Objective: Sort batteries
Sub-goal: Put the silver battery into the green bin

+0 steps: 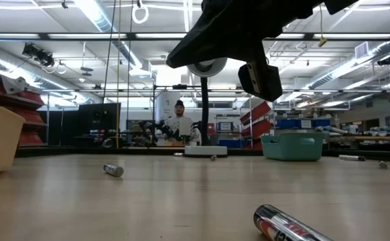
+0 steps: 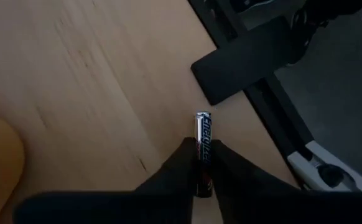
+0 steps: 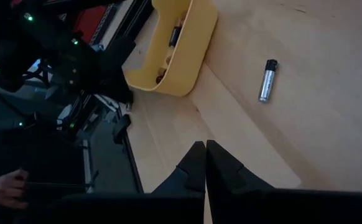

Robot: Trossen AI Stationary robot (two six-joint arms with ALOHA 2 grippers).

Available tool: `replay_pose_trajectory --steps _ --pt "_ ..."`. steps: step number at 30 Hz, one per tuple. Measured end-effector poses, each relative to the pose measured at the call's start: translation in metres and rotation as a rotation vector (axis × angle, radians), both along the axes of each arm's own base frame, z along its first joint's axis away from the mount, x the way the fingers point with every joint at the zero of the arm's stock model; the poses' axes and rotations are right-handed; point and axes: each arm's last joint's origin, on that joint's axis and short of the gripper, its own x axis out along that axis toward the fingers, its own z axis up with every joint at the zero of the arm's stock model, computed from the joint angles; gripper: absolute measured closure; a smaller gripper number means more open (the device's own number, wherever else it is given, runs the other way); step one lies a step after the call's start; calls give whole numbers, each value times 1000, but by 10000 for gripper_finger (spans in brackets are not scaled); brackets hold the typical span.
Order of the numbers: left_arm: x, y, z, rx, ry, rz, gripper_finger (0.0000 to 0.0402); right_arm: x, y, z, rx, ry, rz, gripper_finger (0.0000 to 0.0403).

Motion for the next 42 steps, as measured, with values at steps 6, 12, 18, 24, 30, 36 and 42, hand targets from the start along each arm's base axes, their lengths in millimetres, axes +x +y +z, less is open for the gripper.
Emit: replay_pose_trajectory --steps 6,12,18,24,30,36,42 --pt "0 2 0 21 -1 26 367 1 -4 0 6 1 -14 403" --pt "0 3 0 21 -6 107 367 1 -3 0 -10 -2 -1 403" --pt "5 -4 13 38 -34 163 364 1 -3 0 -36 -8 16 403" --pt "12 -7 31 74 -29 243 364 4 -1 6 -17 -70 78 403" --pt "28 -1 34 31 -25 366 364 7 -7 8 -23 -88 167 403" --pt "41 10 54 -42 -84 441 364 9 -14 10 4 -90 291 403" --pt "57 21 85 -175 -222 550 364 7 -21 24 47 -122 363 403"
